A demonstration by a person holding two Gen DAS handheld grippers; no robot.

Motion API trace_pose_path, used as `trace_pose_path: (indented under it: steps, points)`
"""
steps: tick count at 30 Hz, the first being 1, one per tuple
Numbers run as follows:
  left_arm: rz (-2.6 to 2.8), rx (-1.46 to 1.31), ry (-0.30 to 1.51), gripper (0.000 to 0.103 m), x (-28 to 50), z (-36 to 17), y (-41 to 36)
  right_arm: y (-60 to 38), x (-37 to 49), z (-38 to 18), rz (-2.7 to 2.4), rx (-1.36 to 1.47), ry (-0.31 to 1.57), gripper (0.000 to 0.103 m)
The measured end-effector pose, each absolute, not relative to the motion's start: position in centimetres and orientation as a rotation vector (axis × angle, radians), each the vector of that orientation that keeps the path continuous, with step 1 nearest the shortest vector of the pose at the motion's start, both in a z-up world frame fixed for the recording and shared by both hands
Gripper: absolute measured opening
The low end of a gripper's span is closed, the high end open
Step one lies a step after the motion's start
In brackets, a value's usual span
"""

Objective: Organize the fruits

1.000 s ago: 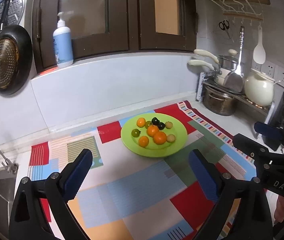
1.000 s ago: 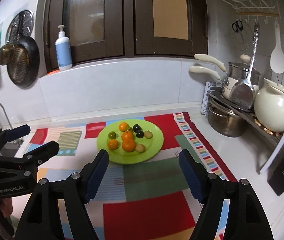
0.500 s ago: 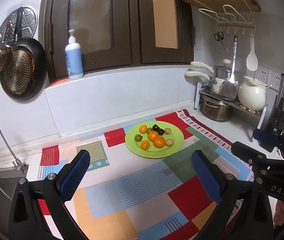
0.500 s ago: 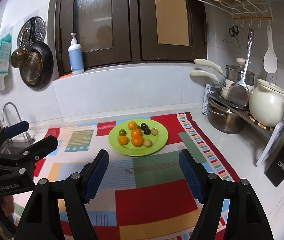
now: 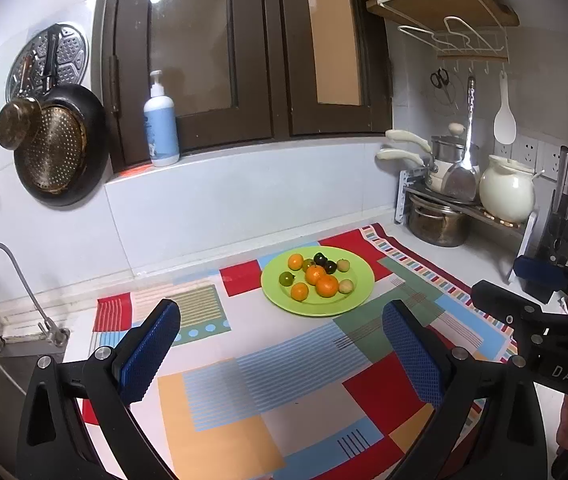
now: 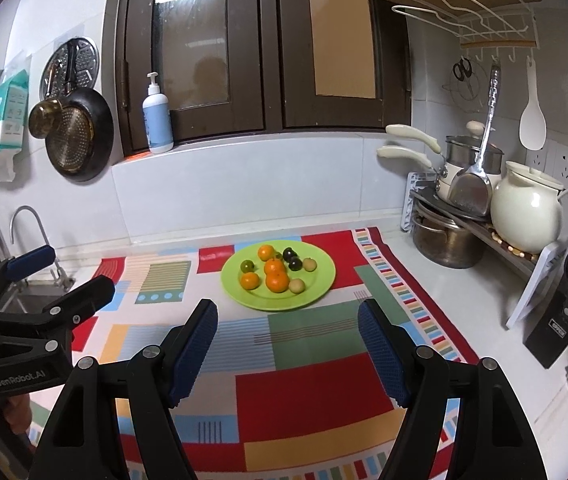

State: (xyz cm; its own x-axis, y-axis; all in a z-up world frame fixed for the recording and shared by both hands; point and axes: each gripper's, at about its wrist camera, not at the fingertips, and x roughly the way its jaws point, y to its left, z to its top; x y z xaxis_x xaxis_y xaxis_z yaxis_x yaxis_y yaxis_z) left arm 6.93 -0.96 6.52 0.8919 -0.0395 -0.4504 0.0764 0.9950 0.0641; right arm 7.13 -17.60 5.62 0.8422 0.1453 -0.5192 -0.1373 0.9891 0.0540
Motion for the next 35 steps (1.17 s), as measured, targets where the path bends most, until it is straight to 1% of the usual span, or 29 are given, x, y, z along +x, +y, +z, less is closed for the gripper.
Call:
trace_pose_path:
  steps: [35]
  points:
    - [-0.075,0.084,0.478,0.103,7.9,6.2,-0.7,-17.3,7.1,5.4,0.13,0.022,0.566,0.073]
